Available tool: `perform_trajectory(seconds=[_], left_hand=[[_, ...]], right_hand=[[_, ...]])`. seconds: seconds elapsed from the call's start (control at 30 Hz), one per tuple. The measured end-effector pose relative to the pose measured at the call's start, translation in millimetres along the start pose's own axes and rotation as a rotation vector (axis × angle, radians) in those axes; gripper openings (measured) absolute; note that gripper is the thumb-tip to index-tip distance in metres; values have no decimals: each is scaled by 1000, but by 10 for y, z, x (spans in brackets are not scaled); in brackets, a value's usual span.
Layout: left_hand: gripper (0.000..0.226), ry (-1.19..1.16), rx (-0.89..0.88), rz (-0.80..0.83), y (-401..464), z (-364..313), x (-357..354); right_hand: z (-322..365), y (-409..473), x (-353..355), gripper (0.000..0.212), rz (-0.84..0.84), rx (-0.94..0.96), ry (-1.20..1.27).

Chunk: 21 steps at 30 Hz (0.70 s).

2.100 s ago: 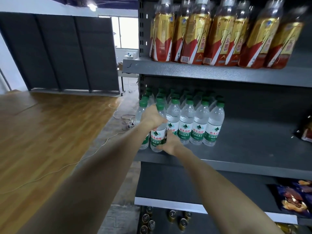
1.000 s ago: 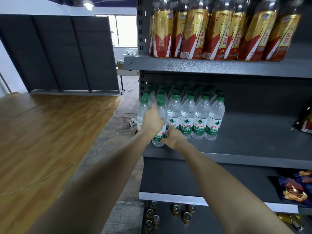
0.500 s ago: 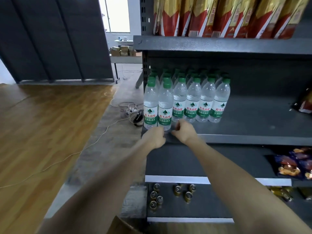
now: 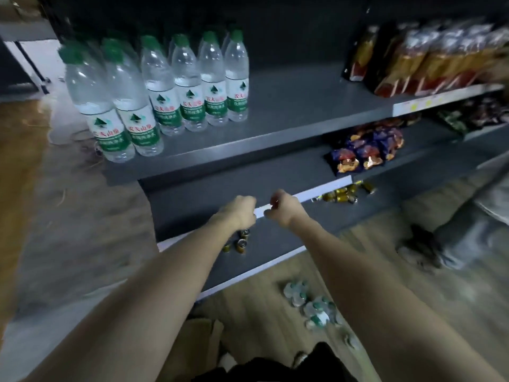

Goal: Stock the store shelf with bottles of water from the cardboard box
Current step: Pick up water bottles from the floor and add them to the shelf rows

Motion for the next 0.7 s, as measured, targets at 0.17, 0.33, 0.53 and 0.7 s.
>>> perform_trajectory(seconds=[0.17,0.33,0.53,0.7], left_hand=[[13,49,-77,87,9,-716,-503],[13,155,-99,209,-96,-1457,-1018],[10,279,-209,230,-150,-2207,-1748],[15,320,-213,321,-196,-2514,-2331]], right_hand=[[-944,-327,108,26,-7,-114,41],[-1977,-815,239,21,17,-242,123],[-3014,-1195,191,29,85,-359,200],[-3575,-1417,-87,34,146,-443,266]])
Point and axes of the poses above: each hand's wrist, its own y-axis towards the middle knuckle, its own x-axis out of the back of the hand, z = x × y, the point moved 3 cm from there along y, towards the middle knuckle, and after that the axes turned 1 degree about -y, right-handed, at the moved point
